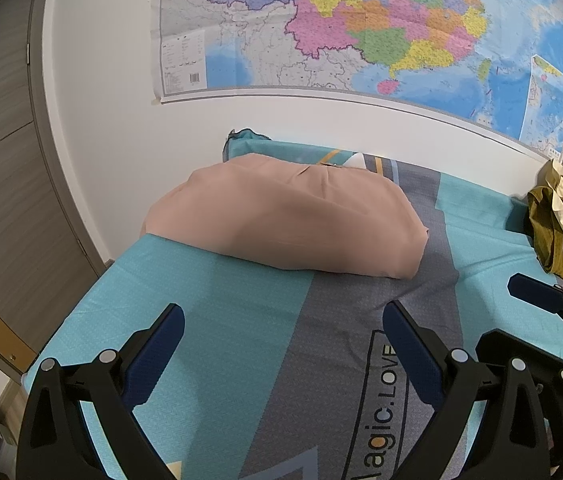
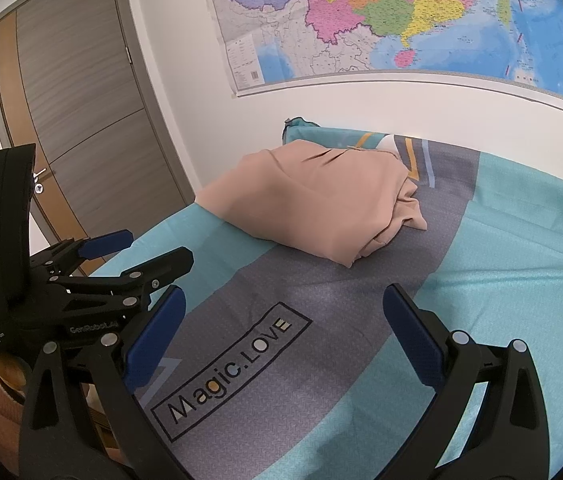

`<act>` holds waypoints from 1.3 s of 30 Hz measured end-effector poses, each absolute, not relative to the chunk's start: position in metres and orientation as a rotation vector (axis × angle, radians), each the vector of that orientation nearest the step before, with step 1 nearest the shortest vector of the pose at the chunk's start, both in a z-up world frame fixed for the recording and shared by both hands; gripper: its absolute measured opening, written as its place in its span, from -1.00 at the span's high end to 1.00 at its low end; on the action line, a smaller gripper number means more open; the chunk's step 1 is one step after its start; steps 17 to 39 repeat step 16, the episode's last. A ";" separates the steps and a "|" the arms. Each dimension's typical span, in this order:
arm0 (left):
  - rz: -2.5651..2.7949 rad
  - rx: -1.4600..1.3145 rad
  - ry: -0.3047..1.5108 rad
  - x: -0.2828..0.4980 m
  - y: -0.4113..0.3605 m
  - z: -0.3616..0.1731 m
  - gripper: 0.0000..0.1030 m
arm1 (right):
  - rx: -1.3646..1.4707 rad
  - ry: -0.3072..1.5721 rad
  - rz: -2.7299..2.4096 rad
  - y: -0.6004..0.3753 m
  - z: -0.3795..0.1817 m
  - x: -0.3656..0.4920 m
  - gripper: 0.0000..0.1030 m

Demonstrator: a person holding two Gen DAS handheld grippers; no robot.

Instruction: Fold large clothes

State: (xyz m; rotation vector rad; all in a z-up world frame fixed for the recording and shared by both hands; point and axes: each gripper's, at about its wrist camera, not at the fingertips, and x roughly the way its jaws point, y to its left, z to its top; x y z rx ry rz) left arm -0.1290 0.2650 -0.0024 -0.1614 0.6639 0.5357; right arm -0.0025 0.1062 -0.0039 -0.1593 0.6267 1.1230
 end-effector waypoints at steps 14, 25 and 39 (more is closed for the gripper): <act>0.419 -0.184 0.685 -0.107 0.244 -0.016 -0.86 | -0.088 0.632 1.033 0.065 -0.006 0.005 -0.90; 0.357 -0.193 0.694 -0.099 0.234 -0.019 -0.86 | -0.071 0.620 0.986 0.046 -0.005 0.008 -0.90; 0.357 -0.193 0.694 -0.099 0.234 -0.019 -0.86 | -0.071 0.620 0.986 0.046 -0.005 0.008 -0.90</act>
